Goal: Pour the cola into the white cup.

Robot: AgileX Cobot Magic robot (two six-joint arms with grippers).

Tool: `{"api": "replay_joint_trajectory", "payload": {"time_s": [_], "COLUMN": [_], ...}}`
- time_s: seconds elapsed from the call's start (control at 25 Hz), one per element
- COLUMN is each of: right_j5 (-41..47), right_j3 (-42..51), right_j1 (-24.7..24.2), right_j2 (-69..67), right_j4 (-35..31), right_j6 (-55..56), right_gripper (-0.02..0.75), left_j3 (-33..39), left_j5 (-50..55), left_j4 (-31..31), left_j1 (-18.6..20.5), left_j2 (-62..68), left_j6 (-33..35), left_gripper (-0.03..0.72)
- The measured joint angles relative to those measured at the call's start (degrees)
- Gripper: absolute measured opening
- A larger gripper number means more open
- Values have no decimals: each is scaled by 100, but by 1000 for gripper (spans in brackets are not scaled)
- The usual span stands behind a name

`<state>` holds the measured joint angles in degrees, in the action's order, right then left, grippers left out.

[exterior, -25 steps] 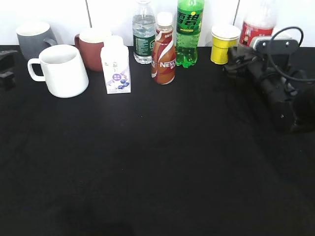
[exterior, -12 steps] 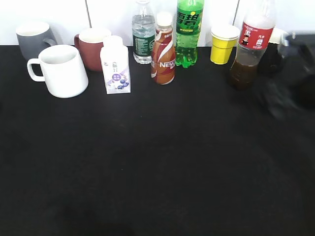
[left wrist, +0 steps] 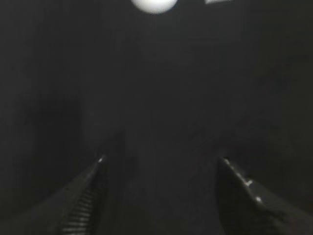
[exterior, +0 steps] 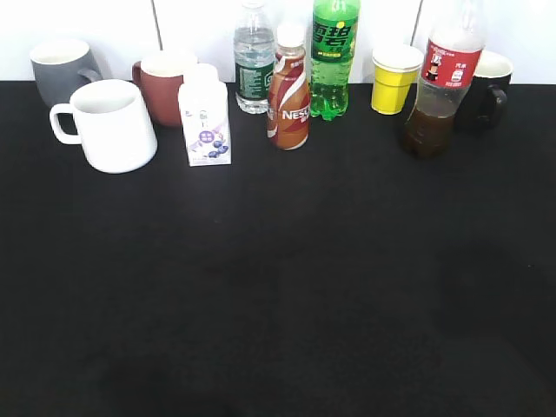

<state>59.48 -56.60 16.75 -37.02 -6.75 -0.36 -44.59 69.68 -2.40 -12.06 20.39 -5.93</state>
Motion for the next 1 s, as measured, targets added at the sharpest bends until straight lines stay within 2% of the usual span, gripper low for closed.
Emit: {"api": "replay_joint_trajectory", "payload": {"time_s": [0.08,0.16,0.32,0.6,1.0], "right_j5": [59,80,-17,-1,1], "right_j3": [357,1181,2619,2764,2764], "right_j1": [0,0,0,0,0], "right_j2": [938,1811,2631,2631,2631], "right_j4": [30,113,462,675,675], "right_j6": [36,117,122,131,136], "right_gripper": [576,576,576,576,576], "left_j3": [398,738,1261,1479,1479], "left_j5": [23,35,-256,-817,-855], "left_j4": [17,96,313,295,300], "left_j1": [0,-2,-2,-8,-8], "left_j2": [-1040,-1655,-1797,-1797,-1797], "left_j6": [0,5,5,10,20], "left_gripper": [518,519,513,501,500]}}
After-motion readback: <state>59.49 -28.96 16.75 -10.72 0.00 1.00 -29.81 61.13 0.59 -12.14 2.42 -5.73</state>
